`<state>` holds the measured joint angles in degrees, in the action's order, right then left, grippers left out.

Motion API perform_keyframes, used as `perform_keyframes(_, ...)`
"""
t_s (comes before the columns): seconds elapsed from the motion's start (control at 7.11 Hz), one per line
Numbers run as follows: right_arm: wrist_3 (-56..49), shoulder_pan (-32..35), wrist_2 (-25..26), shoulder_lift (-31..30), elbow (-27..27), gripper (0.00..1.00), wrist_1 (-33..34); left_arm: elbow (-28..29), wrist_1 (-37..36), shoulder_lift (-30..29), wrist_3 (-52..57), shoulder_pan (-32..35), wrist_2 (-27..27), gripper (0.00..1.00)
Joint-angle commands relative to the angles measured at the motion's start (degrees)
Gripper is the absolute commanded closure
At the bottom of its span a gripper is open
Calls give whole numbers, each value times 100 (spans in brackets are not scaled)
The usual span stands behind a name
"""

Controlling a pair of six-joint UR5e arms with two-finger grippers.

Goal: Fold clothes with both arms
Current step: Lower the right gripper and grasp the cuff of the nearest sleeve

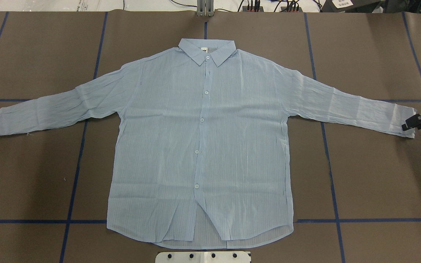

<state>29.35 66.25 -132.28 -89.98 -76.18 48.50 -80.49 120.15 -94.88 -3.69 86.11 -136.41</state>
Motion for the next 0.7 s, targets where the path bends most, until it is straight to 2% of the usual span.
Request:
perform_keyframes(0.0, 0, 2, 1, -28, -2, 62, 2, -2, 0, -4, 0, -6, 0, 1)
perform_keyframes(0.14, 0, 2, 1, -28, 7, 70, 2, -2, 0, -4, 0, -6, 0, 1)
perform_keyframes(0.42, -9, 2, 9, -37, 7, 76, 2, -2, 0, -4, 0, -6, 0, 1)
perform_keyframes(0.56, -9, 2, 27, -37, 7, 85, 2, -2, 0, -12, -9, -6, 0, 1)
